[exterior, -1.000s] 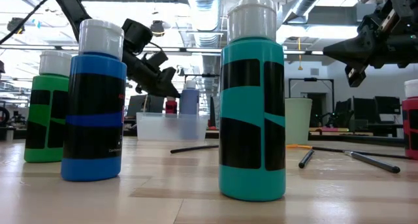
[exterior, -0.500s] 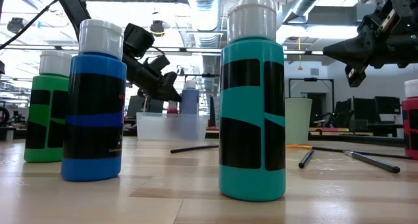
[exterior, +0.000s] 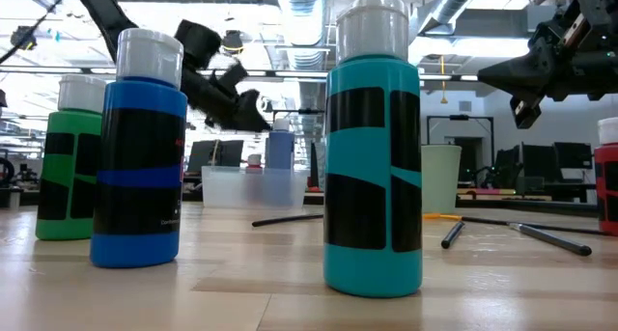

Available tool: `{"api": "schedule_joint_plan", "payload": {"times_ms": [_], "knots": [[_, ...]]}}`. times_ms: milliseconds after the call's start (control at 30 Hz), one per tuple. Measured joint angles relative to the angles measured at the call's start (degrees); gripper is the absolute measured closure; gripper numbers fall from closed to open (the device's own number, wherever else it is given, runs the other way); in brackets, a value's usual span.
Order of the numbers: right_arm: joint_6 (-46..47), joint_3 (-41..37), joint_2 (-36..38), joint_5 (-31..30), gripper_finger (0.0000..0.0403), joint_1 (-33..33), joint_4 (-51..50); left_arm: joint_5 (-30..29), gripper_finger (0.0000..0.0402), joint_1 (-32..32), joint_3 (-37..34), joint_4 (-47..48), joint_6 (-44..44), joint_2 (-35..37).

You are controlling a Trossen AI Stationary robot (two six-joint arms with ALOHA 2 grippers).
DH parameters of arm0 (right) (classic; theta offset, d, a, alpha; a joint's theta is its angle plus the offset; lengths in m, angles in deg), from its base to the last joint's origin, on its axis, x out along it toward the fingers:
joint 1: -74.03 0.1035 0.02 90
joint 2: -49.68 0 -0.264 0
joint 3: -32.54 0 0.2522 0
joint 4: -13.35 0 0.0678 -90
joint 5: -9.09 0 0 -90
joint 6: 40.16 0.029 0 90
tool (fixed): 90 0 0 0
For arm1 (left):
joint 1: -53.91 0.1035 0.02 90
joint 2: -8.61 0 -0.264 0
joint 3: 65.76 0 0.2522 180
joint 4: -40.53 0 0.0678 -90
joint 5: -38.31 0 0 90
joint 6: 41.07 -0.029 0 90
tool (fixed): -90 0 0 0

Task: Pick & Place Paint Supplies
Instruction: Put the small green paint bottle into the transparent bin

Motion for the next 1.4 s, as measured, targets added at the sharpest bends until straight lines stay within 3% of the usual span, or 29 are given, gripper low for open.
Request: {"api": "schedule_joint_plan", "payload": {"times_ms": [333, 500, 633, 700, 833, 967, 1200, 1400], "knots": [[-0.02, 0.02, 0.00, 0.00, 0.0403, 0.02, 0.00, 9.20, 0.0158, -6.89, 0.00, 10.04, -1.05, 24.09], [-0.04, 0.02, 0.00, 0.00, 0.0403, 0.02, 0.02, 14.51, 0.0155, -17.10, 0.00, 15.68, 0.41, 35.26], [-0.11, 0.02, -0.01, 0.00, 0.0403, 0.02, 0.01, 16.14, 0.0159, -28.44, 0.00, 15.94, 4.03, 39.77], [-0.11, 0.02, -0.01, 0.00, 0.0403, 0.02, 0.01, 14.94, 0.0160, -34.78, 0.02, 15.99, 5.13, 40.18], [-0.11, 0.02, 0.00, 0.00, 0.0403, 0.02, 0.00, 6.77, 0.0158, -47.36, 0.04, 17.19, 5.92, 38.76], [-0.09, 0.02, 0.00, 0.00, 0.0403, 0.02, 0.00, 0.90, 0.0153, -55.84, 0.00, 20.30, 2.02, 35.23], [-0.04, 0.02, 0.00, 0.00, 0.0403, 0.02, 0.01, -0.31, 0.0146, -64.54, 0.00, 20.49, 1.96, 25.81], [0.00, 0.00, 0.00, 0.02, 0.0403, 0.02, 0.00, -0.42, 0.0148, -65.89, 0.00, 21.05, 2.01, 18.86]]}}
